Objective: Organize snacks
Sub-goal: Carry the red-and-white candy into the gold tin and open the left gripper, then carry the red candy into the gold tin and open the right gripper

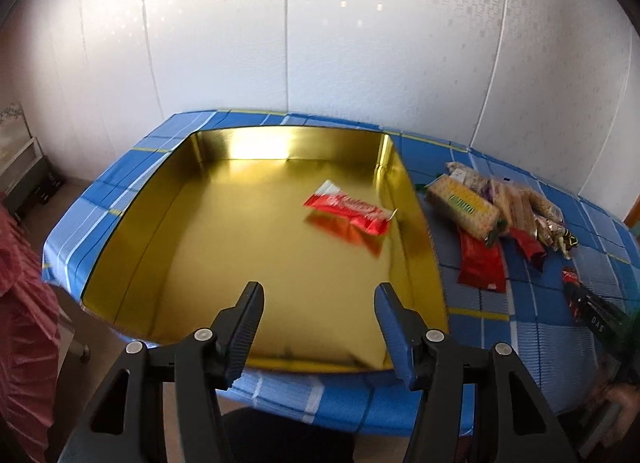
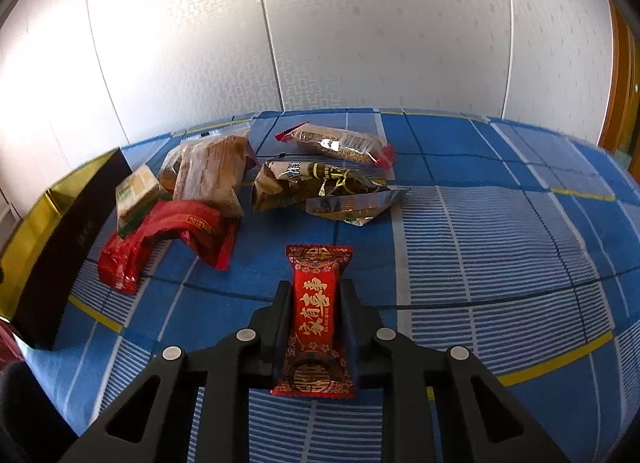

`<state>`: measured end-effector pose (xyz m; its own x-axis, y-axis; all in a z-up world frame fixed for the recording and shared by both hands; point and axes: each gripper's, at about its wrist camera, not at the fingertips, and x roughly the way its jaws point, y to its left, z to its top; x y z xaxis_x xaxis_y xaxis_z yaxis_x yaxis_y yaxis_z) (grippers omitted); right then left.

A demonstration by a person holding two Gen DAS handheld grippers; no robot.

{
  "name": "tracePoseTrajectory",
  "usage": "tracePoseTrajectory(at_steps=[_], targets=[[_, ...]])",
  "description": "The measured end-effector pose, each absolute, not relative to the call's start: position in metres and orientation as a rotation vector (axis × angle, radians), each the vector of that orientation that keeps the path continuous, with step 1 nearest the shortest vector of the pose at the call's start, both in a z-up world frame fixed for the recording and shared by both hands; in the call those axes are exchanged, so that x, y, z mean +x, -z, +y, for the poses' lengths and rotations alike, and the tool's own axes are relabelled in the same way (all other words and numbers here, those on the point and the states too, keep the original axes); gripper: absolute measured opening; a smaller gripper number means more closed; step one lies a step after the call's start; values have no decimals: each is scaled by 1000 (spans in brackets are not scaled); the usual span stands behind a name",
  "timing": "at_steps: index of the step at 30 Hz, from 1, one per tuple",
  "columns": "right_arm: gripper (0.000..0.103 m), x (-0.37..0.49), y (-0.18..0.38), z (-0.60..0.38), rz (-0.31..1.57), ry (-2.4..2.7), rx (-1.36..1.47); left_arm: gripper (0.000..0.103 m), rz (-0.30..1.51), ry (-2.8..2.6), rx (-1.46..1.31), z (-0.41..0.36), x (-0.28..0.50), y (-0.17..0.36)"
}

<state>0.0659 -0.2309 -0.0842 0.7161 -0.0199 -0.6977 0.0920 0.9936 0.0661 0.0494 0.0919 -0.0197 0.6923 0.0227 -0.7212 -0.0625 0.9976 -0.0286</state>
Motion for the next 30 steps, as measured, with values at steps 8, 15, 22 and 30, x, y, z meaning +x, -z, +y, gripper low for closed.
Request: tracePoseTrajectory(at_steps=[8, 15, 22, 30], targets=[[23, 68, 82, -225, 823, 56, 71, 61, 804, -80, -98, 111, 35, 28], [22, 64, 72, -210, 853, -10, 153, 66, 768, -99, -117, 119, 29, 26], [22, 65, 39, -146, 811, -215, 110, 66, 772, -98, -158, 127, 29, 28], [22, 76, 13, -57, 793, -449, 40, 66, 761, -141, -222, 149, 26, 27]])
